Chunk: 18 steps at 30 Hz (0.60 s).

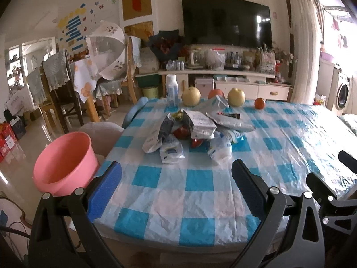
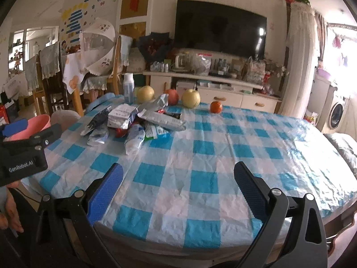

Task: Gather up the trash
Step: 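Move both tools toward the pile of packets and cartons on the table, then grasp the white milk carton with the left tool while the right tool grasps a white tube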

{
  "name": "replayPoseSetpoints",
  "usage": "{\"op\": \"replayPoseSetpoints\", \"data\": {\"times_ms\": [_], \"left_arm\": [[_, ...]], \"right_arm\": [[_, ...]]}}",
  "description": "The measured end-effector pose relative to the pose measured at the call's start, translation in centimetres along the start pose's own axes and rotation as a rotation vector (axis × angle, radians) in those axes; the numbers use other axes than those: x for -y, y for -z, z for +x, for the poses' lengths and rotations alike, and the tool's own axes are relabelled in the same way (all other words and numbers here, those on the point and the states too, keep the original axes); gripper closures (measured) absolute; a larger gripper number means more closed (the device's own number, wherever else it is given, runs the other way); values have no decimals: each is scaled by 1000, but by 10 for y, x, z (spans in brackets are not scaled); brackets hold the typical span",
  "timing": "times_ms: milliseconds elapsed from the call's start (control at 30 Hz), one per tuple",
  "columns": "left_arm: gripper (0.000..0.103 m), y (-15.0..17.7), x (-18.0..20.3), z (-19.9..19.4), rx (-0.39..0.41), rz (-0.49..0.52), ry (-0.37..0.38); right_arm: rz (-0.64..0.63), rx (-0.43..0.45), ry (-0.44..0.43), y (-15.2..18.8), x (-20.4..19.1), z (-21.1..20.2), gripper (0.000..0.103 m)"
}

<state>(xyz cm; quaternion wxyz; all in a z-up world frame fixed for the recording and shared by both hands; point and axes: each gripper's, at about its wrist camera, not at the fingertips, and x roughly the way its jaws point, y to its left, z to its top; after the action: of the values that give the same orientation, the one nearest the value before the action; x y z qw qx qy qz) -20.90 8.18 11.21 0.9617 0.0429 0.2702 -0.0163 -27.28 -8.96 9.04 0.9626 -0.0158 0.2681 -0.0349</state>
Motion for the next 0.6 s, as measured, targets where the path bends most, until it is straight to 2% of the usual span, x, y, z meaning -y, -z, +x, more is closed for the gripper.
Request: {"op": "replayPoseSetpoints", "data": {"times_ms": [300, 600], "left_arm": [[4, 7, -2, 30, -44, 47, 5], [4, -5, -14, 68, -95, 36, 92]], "right_arm": [[-8, -87, -67, -1, -1, 37, 5], [87, -197, -177, -6, 9, 83, 5]]}}
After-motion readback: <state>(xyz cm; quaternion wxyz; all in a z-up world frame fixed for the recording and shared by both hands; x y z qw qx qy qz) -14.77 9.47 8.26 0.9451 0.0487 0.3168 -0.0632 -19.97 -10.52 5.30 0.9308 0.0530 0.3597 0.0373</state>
